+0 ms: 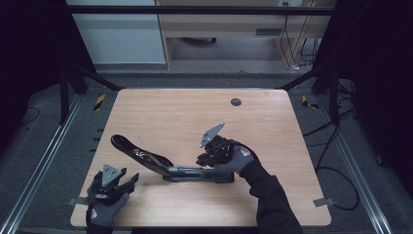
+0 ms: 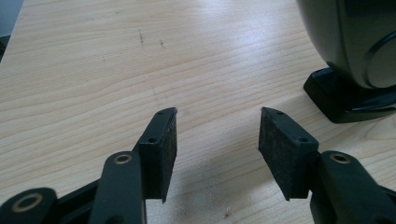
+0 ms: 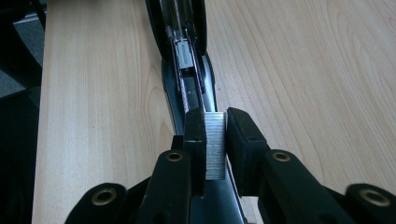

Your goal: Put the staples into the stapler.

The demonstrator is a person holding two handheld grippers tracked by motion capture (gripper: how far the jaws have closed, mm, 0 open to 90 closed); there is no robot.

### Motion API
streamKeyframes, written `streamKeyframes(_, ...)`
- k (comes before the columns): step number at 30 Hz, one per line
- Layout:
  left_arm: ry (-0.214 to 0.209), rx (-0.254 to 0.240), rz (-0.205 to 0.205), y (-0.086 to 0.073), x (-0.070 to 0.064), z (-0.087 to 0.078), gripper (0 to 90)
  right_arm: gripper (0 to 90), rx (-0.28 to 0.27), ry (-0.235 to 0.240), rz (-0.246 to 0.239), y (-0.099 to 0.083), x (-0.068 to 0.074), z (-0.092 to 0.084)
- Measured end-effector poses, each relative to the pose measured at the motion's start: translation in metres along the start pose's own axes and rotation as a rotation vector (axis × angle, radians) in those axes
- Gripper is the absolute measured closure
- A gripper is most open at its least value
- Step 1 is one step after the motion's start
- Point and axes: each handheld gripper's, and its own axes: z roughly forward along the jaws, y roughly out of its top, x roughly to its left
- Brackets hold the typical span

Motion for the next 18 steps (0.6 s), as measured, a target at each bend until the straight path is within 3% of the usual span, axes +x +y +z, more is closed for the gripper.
streamKeyframes(18,-0.004,0.005,-0.004,-0.0005,0.0003,0.0011,46.6,78.3,0.000,0.020,-0.010,0.0029,-0.0010,0.0048)
